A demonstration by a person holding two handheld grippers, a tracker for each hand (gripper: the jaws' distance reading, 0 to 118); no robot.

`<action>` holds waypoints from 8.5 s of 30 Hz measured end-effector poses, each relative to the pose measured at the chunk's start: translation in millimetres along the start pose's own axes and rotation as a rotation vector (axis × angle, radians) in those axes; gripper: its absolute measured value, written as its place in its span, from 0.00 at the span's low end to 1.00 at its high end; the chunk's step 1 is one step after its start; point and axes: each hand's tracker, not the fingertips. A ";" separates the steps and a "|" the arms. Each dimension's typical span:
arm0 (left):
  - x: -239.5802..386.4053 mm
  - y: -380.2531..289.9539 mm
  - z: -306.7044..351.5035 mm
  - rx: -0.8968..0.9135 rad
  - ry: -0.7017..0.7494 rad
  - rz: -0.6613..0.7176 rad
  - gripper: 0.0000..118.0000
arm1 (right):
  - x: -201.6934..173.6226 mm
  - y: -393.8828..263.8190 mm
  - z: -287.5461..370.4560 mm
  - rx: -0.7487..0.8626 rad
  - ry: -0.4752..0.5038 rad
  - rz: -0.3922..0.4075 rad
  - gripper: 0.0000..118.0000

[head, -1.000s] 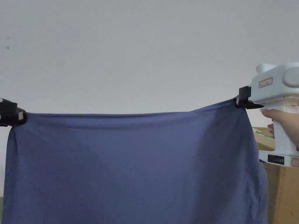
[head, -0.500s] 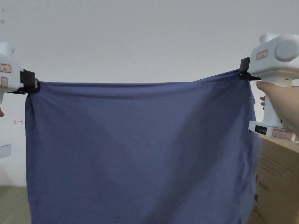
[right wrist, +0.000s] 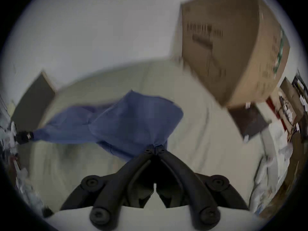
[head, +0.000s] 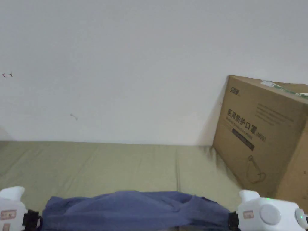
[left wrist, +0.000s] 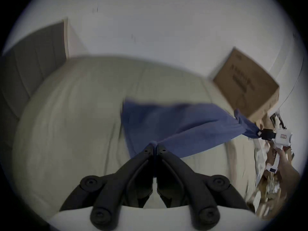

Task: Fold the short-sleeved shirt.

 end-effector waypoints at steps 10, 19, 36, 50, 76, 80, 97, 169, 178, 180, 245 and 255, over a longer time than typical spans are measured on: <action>-18.9 -175.6 67.1 -0.231 -0.038 -0.020 0.01 | 68.2 -192.6 69.9 -0.274 0.110 0.001 0.00; 2.5 -210.8 117.7 -0.340 -0.016 -0.150 0.01 | 55.0 -249.4 99.5 -0.380 0.095 0.032 0.00; -1.8 -236.9 162.9 -0.132 0.002 -0.174 0.96 | 48.5 -263.0 135.5 -0.285 -0.009 0.039 0.88; 61.0 -222.8 252.6 0.311 -0.020 -0.117 0.01 | -47.8 -238.8 246.8 0.332 0.182 -0.096 0.00; 15.9 -262.5 132.0 -0.246 0.131 -0.147 0.02 | 1.9 -254.9 192.1 0.087 0.205 -0.299 0.00; 11.7 -257.6 156.6 -0.134 0.067 0.008 0.02 | 19.8 -254.8 185.3 0.026 0.131 -0.231 0.00; 48.3 -253.5 186.1 -0.090 0.094 -0.037 0.02 | 29.4 -287.2 108.2 -0.334 0.015 0.086 0.00; -21.7 -187.1 10.6 -0.234 0.299 0.037 0.92 | -20.2 -209.1 135.9 0.056 0.222 -0.233 0.00; 13.9 -174.9 87.6 -0.060 0.134 0.008 0.02 | 31.0 -185.8 107.2 0.052 0.134 -0.276 0.12; 13.4 -168.9 97.3 -0.038 0.142 -0.015 0.02 | 48.6 -171.2 85.3 0.009 0.112 -0.298 0.71; -14.8 -58.9 21.7 -0.077 0.050 -0.024 0.61 | -71.9 -150.7 137.2 0.047 0.193 0.051 0.00; -16.9 -59.1 -75.1 -0.308 0.151 -0.187 0.83 | -36.5 -148.9 102.4 -0.046 0.167 -0.046 0.00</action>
